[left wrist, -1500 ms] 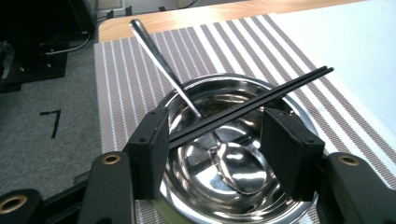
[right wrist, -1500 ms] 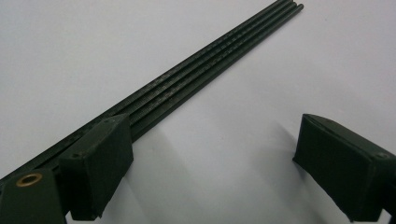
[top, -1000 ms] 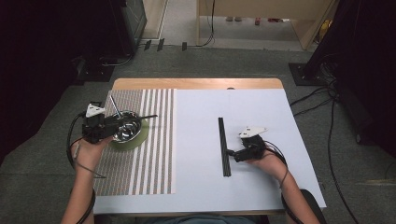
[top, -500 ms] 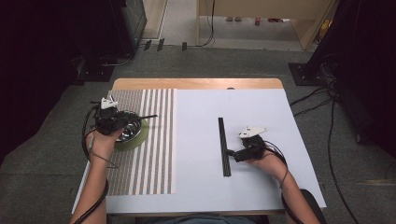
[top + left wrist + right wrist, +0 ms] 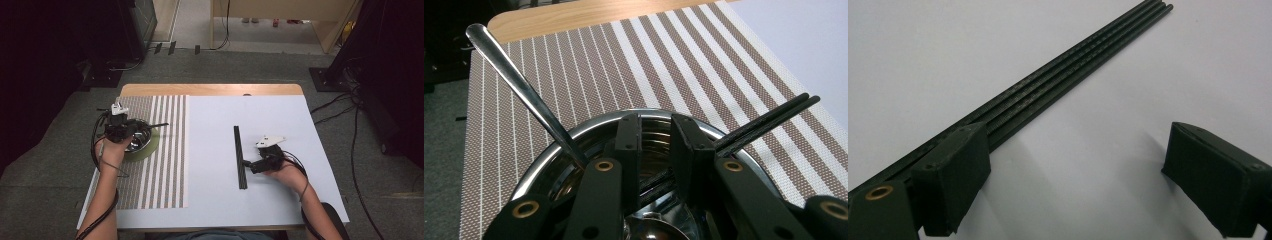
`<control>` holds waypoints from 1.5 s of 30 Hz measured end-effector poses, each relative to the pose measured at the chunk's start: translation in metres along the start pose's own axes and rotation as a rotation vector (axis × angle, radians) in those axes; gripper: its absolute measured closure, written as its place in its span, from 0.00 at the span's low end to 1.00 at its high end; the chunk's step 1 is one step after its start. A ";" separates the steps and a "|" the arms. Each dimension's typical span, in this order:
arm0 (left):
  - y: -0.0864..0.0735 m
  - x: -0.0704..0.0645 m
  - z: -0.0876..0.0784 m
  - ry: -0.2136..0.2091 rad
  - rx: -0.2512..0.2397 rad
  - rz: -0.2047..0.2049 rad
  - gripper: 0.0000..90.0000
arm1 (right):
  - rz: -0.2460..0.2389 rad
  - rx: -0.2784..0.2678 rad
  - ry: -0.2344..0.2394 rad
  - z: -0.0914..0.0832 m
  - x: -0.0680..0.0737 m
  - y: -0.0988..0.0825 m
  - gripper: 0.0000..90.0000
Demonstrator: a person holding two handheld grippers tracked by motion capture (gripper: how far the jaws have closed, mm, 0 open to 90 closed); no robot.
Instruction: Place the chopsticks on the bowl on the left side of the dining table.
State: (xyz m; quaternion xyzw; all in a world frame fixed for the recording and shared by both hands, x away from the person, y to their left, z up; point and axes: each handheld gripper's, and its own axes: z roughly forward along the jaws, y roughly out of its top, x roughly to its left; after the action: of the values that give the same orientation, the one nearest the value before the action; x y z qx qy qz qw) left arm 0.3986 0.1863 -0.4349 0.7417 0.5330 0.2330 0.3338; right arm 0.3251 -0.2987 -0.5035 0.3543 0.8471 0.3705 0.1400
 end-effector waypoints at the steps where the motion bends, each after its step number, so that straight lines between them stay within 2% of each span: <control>1: 0.000 0.000 0.000 0.002 0.001 0.004 0.84 | 0.000 0.000 0.000 0.000 0.000 0.000 0.12; 14: -0.001 -0.003 0.001 -0.007 0.000 0.008 0.82 | -0.001 0.000 0.000 0.000 0.000 0.000 0.12; 24: -0.007 0.003 -0.012 0.014 -0.002 0.003 0.82 | 0.000 0.000 0.000 0.000 0.000 0.000 0.12; 45: -0.007 0.002 -0.011 0.007 -0.011 0.000 0.80 | 0.000 0.000 0.000 0.000 0.000 0.000 0.12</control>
State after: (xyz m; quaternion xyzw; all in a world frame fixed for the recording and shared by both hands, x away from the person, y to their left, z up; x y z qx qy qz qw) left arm 0.3876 0.1923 -0.4329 0.7391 0.5330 0.2385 0.3359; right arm 0.3252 -0.2987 -0.5035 0.3541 0.8471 0.3706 0.1401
